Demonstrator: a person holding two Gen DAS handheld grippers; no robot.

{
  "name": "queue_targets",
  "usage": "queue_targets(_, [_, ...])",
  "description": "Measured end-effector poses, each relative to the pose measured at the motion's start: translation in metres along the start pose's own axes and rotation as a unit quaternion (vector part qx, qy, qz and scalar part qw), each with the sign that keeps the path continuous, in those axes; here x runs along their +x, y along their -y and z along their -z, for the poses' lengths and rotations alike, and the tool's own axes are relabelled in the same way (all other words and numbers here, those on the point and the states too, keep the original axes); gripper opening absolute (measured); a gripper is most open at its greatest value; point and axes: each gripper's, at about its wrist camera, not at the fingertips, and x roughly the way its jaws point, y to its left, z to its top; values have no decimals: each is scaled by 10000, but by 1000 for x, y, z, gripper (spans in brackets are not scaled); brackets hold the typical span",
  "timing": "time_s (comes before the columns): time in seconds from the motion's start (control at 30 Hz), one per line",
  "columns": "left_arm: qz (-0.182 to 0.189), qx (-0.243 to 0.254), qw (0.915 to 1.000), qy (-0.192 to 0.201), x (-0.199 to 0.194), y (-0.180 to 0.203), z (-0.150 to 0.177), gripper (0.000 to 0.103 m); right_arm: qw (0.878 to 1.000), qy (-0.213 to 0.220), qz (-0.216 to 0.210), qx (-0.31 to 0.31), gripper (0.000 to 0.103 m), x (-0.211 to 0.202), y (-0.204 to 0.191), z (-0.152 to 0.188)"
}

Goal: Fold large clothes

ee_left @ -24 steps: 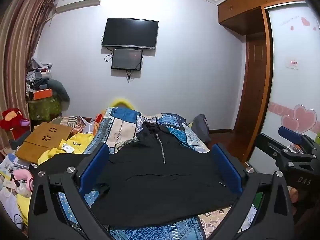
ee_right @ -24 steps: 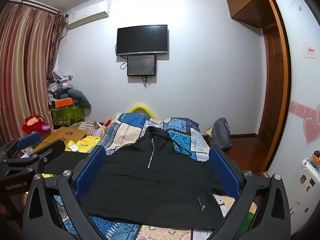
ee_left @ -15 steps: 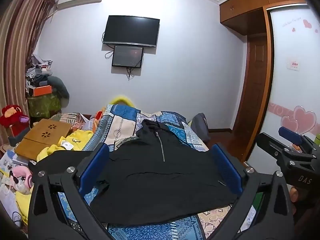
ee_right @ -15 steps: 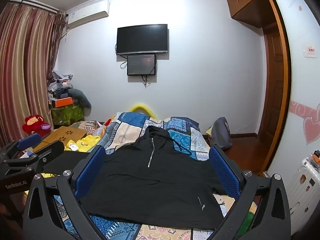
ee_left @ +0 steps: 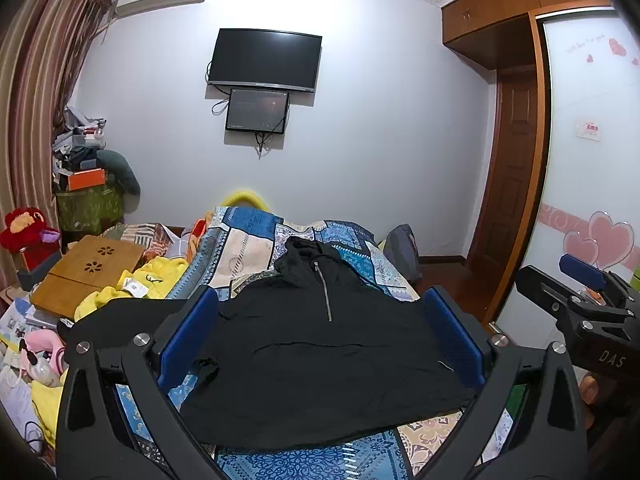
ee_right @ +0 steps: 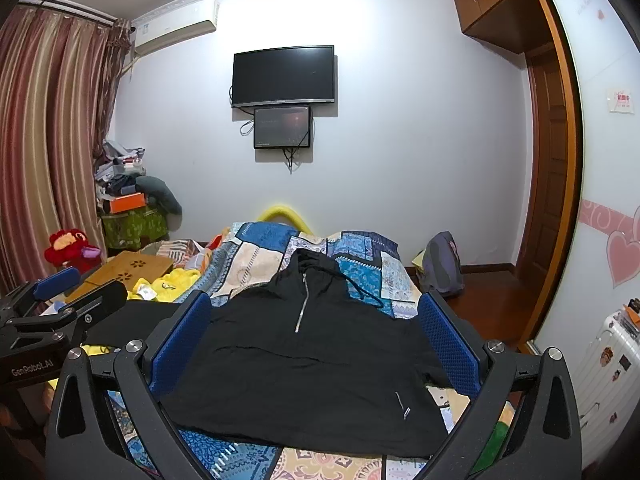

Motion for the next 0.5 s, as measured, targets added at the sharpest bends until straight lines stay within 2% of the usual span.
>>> queue_targets(0.5, [-122,52,9999,-53,5,-1,5,103,10000,-57,-16,2,102,1,-1,1])
